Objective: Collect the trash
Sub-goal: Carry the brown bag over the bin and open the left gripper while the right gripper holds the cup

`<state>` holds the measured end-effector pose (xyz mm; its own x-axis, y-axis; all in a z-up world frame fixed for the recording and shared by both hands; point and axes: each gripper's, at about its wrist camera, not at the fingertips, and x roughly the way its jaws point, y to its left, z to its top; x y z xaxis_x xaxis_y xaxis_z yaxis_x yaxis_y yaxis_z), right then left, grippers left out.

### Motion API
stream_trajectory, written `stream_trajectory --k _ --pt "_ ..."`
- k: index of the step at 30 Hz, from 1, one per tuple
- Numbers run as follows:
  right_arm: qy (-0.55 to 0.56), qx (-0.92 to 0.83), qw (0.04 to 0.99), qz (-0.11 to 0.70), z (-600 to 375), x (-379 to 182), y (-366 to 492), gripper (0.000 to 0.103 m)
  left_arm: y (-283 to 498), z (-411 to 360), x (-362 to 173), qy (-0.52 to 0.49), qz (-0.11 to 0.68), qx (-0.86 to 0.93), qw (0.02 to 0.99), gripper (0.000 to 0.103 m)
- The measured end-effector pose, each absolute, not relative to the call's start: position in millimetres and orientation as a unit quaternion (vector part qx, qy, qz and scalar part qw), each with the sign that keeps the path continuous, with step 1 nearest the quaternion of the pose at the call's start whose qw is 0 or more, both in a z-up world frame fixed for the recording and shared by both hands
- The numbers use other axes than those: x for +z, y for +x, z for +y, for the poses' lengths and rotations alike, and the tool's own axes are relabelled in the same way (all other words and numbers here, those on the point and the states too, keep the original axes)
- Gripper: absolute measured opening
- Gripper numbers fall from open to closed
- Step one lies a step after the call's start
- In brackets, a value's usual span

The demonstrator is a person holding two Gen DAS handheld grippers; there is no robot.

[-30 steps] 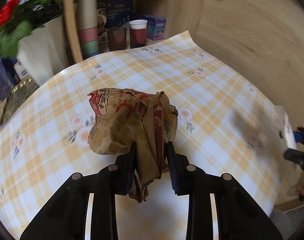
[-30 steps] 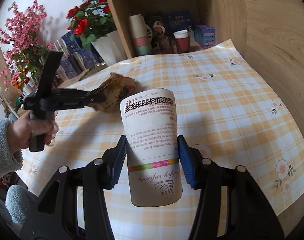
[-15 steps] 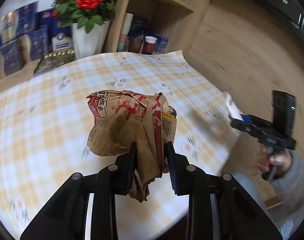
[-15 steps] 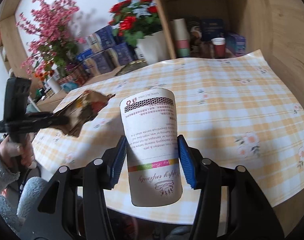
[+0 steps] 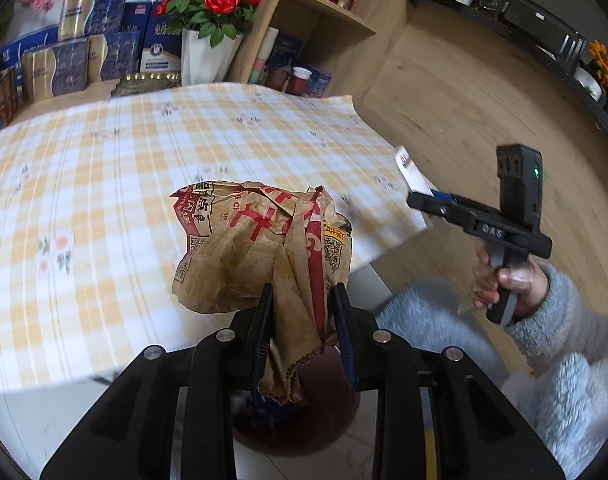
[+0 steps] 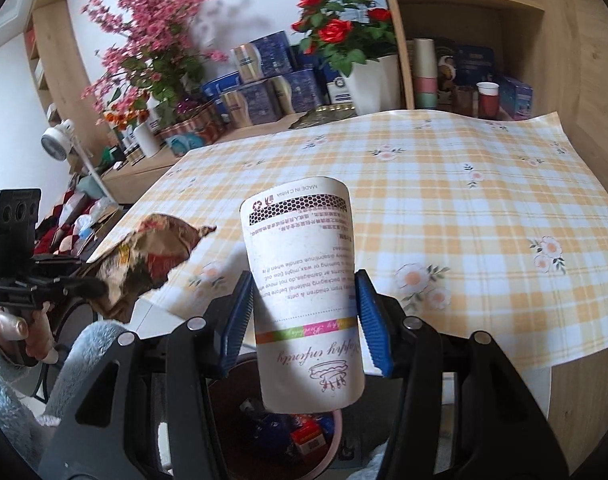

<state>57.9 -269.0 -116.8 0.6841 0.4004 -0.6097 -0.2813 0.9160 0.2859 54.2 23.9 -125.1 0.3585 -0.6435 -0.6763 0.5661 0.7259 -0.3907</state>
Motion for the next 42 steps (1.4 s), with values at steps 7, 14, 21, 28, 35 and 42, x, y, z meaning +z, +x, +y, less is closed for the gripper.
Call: stream_trajectory --k 7,14,21,28,35,42 --pt "0.087 0.193 0.911 0.354 -257.6 -122.4 39.3 0.052 7.3 17.2 -146.6 -0.022 0.466 -0.402 0.788 0.029" --pt "0.087 0.194 0.908 0.361 -257.2 -128.4 31.3 0.052 -15.5 -2.7 -176.0 -0.001 0.512 -0.425 0.746 0.029" --pt "0.093 0.192 0.906 0.365 -261.3 -132.8 28.5 0.052 8.7 -30.5 -215.5 0.024 0.568 -0.406 0.716 0.029" --pt "0.102 0.192 0.904 0.368 -261.3 -138.5 26.3 0.053 41.7 -59.2 -253.7 0.039 0.597 -0.378 0.707 0.034" --pt "0.090 0.195 0.902 0.374 -253.7 -145.9 20.7 0.054 54.6 -48.7 -244.0 0.009 0.531 -0.337 0.777 0.080" --pt "0.079 0.211 0.895 0.385 -231.5 -163.5 14.7 0.055 35.8 -9.3 -191.1 0.001 0.417 -0.278 0.865 0.094"
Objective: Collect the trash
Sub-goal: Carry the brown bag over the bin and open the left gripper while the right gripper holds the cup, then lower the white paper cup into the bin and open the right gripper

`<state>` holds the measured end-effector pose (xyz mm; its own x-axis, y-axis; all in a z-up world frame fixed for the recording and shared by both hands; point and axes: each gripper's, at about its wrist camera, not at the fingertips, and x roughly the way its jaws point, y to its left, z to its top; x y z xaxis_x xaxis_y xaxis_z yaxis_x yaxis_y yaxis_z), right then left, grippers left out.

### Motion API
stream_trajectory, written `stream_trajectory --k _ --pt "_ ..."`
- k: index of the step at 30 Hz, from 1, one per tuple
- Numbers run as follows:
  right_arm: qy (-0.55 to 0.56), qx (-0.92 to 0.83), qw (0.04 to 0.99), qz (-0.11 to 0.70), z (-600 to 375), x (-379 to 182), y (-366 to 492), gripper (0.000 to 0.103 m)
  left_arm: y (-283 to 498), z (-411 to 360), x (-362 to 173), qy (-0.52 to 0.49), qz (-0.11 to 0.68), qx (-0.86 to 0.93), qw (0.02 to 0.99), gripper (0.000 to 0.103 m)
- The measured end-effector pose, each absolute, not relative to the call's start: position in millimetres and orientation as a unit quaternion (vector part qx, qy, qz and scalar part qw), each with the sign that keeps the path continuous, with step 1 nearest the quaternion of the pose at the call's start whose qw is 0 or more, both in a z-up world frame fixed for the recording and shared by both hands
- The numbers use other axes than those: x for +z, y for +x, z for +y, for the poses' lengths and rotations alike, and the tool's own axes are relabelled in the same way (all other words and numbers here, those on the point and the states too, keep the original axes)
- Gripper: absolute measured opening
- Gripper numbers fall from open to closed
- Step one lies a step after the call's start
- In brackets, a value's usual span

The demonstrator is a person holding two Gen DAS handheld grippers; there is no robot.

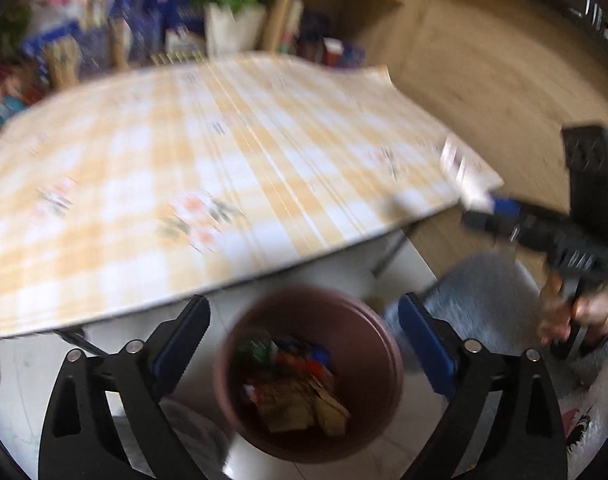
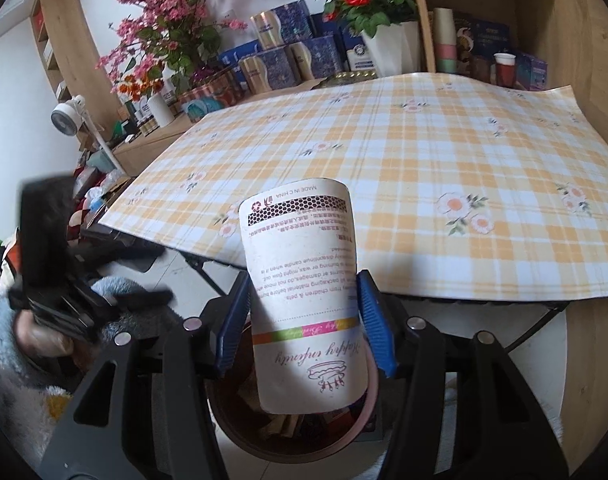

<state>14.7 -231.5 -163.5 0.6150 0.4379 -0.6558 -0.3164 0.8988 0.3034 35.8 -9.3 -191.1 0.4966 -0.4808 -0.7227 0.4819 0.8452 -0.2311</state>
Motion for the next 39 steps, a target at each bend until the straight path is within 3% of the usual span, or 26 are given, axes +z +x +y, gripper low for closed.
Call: stream_trajectory --k 12,27,33,37,39 --pt "0.006 0.269 0.866 0.423 -163.4 -201.2 -1.6 0.057 1.8 28.6 -162.3 0.001 0.307 -0.162 0.938 0.097" --pt "-0.008 0.242 0.836 0.492 -143.4 -258.8 15.6 0.061 3.4 54.9 -176.7 -0.033 0.329 -0.114 0.937 0.097" --pt "-0.004 0.222 0.838 0.499 -147.0 -266.1 21.0 0.069 4.8 50.4 -180.3 -0.023 0.339 -0.119 0.933 0.097" --pt "-0.005 0.214 0.840 0.498 -148.6 -266.8 21.4 0.088 7.2 49.4 -182.2 -0.023 0.346 -0.121 0.930 0.097" --pt "-0.005 0.211 0.842 0.496 -150.0 -267.0 21.7 0.090 6.6 49.3 -181.3 -0.023 0.344 -0.122 0.931 0.097"
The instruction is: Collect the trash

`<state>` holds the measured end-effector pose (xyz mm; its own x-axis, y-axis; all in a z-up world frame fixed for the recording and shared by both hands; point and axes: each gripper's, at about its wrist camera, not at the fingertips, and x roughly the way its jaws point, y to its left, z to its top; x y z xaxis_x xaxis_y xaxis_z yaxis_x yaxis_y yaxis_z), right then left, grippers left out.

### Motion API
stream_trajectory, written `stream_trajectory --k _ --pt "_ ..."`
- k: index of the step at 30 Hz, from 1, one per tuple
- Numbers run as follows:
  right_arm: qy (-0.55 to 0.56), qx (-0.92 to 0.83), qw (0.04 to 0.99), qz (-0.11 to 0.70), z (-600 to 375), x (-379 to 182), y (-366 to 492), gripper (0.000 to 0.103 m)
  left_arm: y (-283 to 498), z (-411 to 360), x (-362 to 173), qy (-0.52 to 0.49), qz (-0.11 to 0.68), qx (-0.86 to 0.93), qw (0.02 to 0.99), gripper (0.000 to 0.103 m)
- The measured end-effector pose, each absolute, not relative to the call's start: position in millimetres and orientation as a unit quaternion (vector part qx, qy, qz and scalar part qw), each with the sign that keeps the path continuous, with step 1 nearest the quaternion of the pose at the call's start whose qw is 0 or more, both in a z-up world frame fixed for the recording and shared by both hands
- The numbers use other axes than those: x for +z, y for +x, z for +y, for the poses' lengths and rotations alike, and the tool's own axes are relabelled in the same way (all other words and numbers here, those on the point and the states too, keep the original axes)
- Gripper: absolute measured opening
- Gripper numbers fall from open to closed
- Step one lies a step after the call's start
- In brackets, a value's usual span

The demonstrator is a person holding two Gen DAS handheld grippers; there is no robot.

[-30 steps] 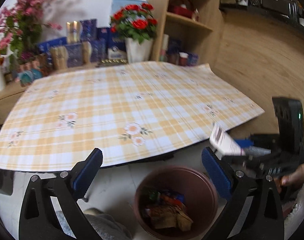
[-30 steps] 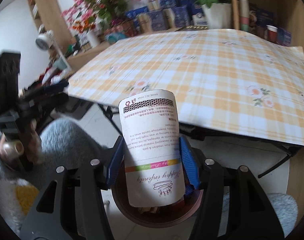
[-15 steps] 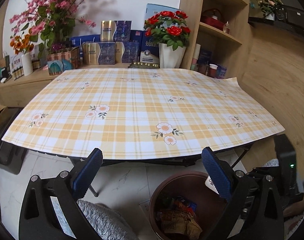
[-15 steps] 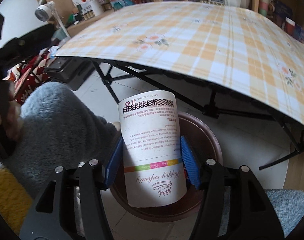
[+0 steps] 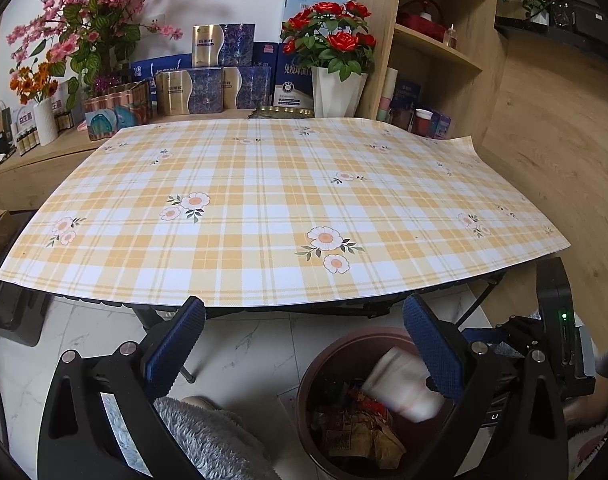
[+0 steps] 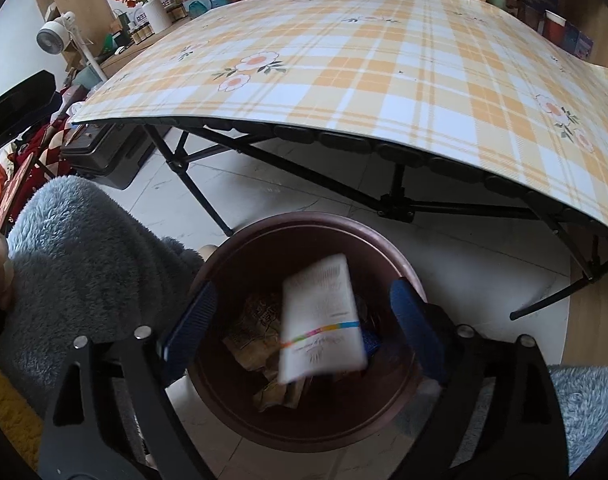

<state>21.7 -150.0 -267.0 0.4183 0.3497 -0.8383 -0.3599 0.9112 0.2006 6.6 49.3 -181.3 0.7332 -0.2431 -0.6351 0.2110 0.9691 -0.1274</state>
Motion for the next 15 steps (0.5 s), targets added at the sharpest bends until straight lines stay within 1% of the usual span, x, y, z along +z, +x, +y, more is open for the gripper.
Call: stream_trajectory --k 1,5,11,15 --pt "-0.004 0.208 0.842 0.498 -151.2 -267.6 22.0 0.093 6.3 49.0 -180.9 -0.023 0.344 -0.122 0.931 0.097" --pt "0.001 0.199 0.843 0.500 -155.4 -268.8 23.5 0.095 6.9 48.8 -181.4 -0.023 0.348 -0.121 0.930 0.097" --pt "0.001 0.195 0.845 0.499 -155.5 -266.2 22.4 0.096 6.9 49.2 -181.1 -0.024 0.347 -0.121 0.930 0.097" --pt "-0.005 0.190 0.854 0.484 -157.0 -254.0 20.3 0.097 7.1 48.6 -178.7 -0.021 0.346 -0.119 0.931 0.097"
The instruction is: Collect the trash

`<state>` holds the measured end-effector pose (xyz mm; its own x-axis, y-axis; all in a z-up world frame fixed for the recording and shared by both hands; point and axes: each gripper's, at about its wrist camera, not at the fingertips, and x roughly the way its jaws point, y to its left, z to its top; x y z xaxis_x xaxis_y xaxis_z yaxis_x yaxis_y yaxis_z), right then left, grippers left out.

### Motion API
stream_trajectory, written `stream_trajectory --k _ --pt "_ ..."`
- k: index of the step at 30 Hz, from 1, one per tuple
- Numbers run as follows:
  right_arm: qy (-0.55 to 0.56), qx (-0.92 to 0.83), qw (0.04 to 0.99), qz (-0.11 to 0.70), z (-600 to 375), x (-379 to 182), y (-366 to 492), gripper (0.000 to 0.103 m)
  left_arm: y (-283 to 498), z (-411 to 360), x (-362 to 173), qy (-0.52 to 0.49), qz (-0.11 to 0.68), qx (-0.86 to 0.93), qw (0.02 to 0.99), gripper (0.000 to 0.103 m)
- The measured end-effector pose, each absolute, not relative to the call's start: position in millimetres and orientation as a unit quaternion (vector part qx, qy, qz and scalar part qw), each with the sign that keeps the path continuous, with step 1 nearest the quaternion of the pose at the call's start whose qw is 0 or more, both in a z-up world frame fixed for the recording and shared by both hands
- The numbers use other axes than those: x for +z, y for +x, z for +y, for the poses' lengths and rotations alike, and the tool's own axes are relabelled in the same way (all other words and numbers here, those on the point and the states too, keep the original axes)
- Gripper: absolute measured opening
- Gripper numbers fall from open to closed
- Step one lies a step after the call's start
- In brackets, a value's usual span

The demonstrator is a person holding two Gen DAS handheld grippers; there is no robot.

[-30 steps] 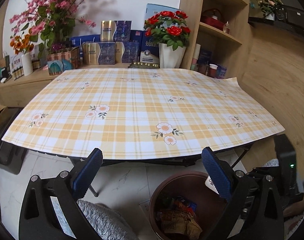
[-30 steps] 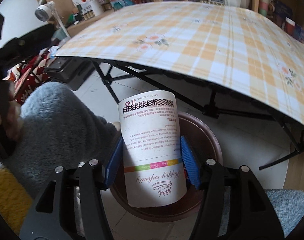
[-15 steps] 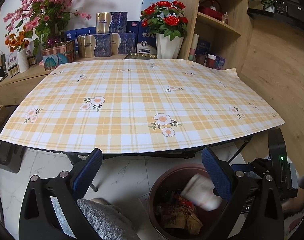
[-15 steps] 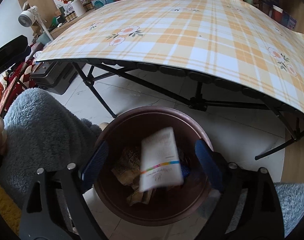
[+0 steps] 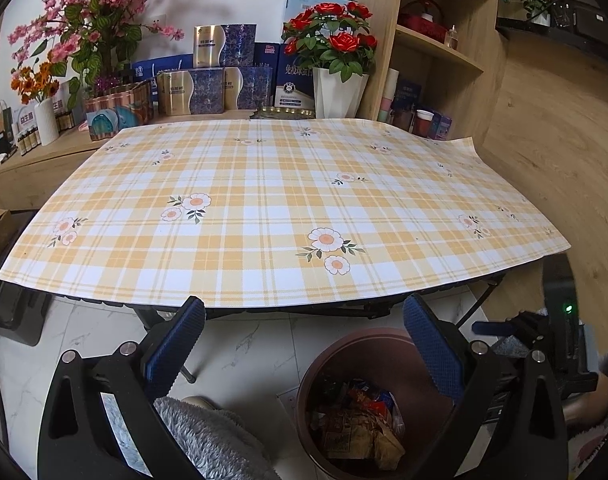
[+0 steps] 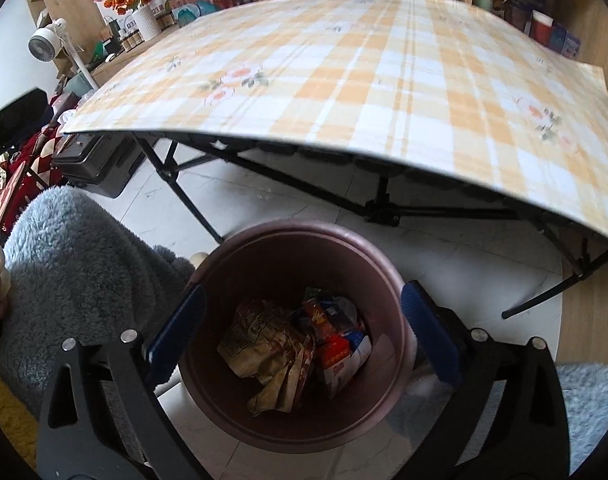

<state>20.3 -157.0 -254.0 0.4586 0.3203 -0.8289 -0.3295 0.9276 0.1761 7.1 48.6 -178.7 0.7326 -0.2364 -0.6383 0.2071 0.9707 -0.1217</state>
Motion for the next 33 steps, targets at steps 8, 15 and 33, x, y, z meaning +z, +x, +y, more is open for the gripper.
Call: stream_trajectory --k 8,15,33 --pt "-0.002 0.150 0.903 0.402 -186.1 -163.3 34.1 0.097 15.6 38.0 -132.0 -0.001 0.303 -0.107 0.947 0.097" --pt "0.006 0.111 0.939 0.327 -220.2 -67.7 44.9 0.097 21.1 18.1 -49.5 0.016 0.227 -0.106 0.968 0.097" --pt "0.019 0.077 0.963 0.258 -253.6 14.2 21.0 0.097 8.9 -2.5 33.1 0.014 0.167 -0.076 0.983 0.097"
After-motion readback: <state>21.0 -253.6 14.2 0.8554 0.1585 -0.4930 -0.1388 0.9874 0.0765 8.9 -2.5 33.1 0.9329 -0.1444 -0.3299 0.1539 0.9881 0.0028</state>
